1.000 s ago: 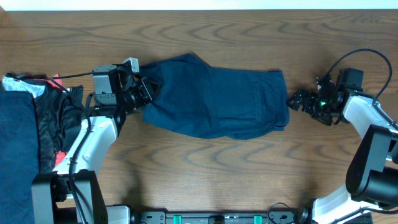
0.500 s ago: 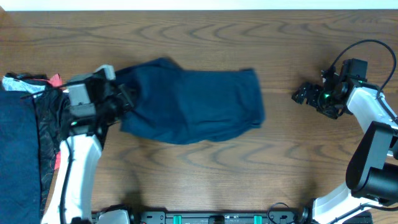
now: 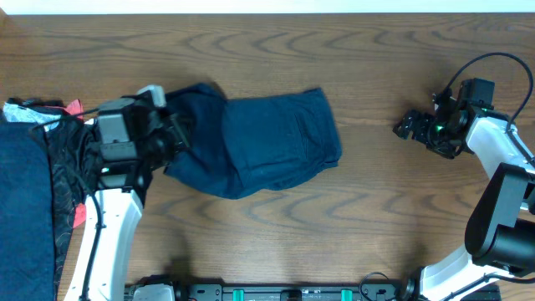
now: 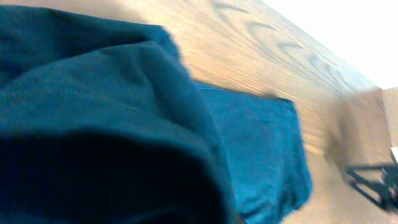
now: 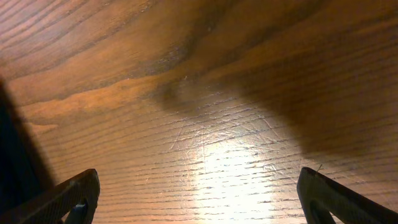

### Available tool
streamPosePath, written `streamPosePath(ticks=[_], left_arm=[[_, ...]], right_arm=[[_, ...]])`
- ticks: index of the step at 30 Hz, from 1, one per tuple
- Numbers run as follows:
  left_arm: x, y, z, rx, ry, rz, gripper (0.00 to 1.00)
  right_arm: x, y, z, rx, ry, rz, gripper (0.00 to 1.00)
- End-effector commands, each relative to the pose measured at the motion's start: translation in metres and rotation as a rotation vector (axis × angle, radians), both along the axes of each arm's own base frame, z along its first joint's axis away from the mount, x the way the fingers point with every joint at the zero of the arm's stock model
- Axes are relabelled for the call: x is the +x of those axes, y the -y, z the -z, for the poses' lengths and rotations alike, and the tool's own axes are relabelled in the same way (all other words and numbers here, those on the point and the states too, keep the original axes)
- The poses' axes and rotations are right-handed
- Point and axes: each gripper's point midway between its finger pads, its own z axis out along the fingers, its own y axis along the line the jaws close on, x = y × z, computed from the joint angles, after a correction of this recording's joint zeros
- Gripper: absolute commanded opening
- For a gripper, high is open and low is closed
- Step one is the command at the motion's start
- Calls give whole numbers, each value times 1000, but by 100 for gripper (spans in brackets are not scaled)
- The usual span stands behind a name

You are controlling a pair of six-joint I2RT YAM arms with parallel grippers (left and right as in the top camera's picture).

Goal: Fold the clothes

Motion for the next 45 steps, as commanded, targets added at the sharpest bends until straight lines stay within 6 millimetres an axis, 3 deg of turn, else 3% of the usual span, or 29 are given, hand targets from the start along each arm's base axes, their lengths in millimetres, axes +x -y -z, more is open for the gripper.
streamPosePath(ticks=[1, 6, 10, 13, 20, 26, 32, 39, 45], left_arm=[[8, 33, -44, -4, 116, 97, 6], [15, 60, -77, 13, 207, 122, 6], [21, 78, -83, -4, 240, 122, 6], [28, 98, -77, -25, 240, 157, 6], [46, 150, -42, -85, 196, 226, 6], [50, 183, -39, -132, 229, 270, 6], [48, 203, -42, -127, 272, 284, 7], [36, 239, -14, -71, 245, 305, 8], [30, 266, -4, -101, 251, 341, 9]], right_arm=[[5, 5, -2, -9, 12, 0, 99], [5, 5, -2, -8, 12, 0, 99], [4, 5, -2, -7, 8, 0, 99], [3, 4, -1, -6, 5, 0, 99], [0, 4, -1, -1, -8, 6, 99], [0, 4, -1, 0, -12, 7, 99], [-2, 3, 0, 2, -16, 6, 99], [-4, 3, 1, 5, -27, 7, 99], [-5, 2, 1, 5, -30, 7, 99]])
